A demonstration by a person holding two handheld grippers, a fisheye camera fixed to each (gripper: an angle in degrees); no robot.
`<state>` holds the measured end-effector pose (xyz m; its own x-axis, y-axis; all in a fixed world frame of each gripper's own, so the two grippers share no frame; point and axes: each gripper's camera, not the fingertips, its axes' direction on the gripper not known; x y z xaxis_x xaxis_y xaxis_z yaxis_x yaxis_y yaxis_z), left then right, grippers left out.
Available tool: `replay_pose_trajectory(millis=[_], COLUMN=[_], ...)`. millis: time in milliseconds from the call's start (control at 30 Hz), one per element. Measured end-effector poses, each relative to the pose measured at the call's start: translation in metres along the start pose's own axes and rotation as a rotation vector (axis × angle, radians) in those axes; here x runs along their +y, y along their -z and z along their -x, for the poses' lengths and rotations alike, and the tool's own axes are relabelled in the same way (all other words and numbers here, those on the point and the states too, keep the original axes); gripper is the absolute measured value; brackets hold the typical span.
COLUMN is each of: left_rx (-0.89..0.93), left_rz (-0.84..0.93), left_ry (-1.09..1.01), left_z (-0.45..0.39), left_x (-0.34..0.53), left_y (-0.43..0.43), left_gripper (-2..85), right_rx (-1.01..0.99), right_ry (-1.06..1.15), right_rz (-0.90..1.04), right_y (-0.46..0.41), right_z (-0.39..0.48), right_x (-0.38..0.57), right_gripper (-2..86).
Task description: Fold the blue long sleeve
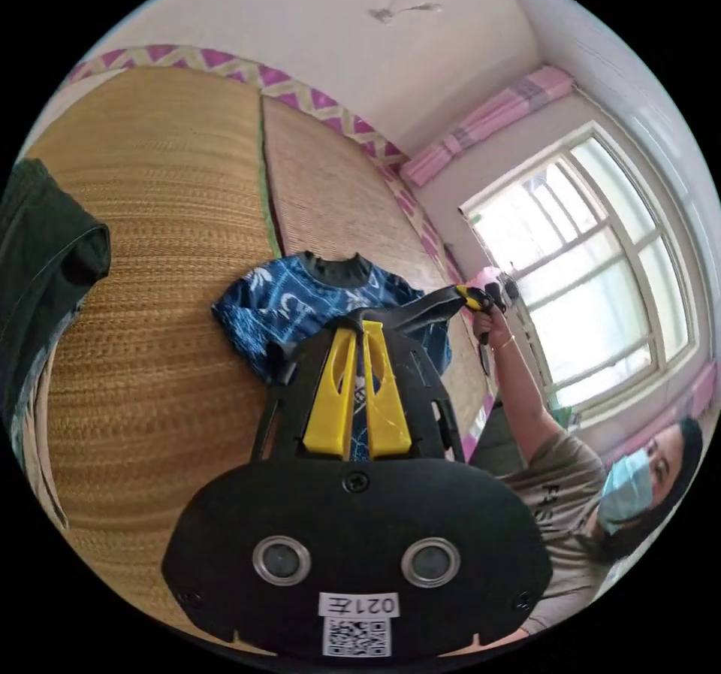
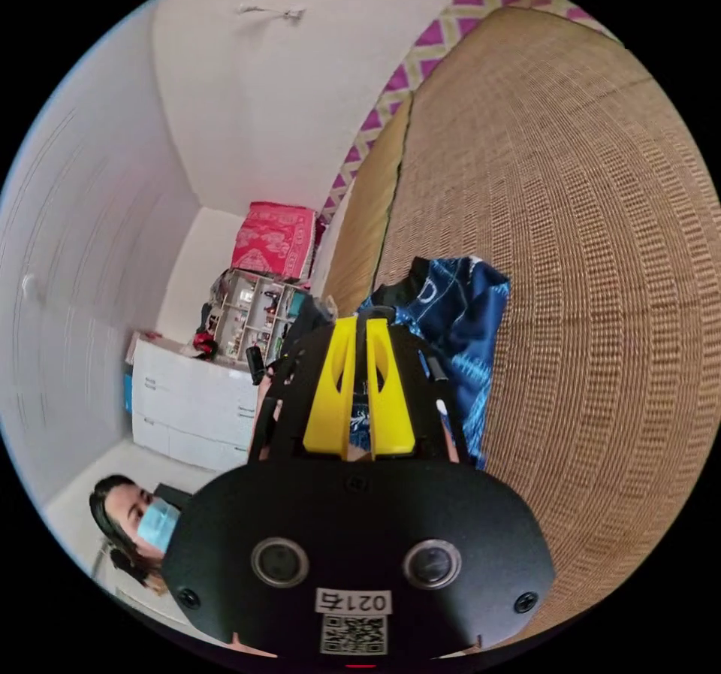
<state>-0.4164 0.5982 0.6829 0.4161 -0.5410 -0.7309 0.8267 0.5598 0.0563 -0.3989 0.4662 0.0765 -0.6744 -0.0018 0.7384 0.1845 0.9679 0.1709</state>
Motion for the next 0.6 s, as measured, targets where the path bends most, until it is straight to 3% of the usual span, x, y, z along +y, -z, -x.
replay_pose_trajectory(millis=[200,367,467,600], left_rx=[0.005,-0.09,-0.08,-0.048], left_rz=[0.062,-0.035,-0.058,0.085], left_ry=[0.188,0.28,0.158,-0.041], left_z=[0.141,0.219,0.215,0.16], left_x=[-0.065,-0.053,-0.041,-0.025], left_y=[-0.105,-0.104,-0.096,-0.139], left_gripper=[-0.9,0.0,2.0,8.0], right_rx=[0.123,0.037,0.06,-0.037], right_ry=[-0.131,-0.13,-0.013,0.071], right_rz=[-0.023,-0.021,-0.016,-0.016], right_y=[-0.076,-0.082,-0.079,-0.07], right_z=[-0.099,-0.148,-0.13,-0.093], right_x=[-0.068,-0.084,-0.084,-0.076], right_gripper=[2.5,6.8,10.9,10.6])
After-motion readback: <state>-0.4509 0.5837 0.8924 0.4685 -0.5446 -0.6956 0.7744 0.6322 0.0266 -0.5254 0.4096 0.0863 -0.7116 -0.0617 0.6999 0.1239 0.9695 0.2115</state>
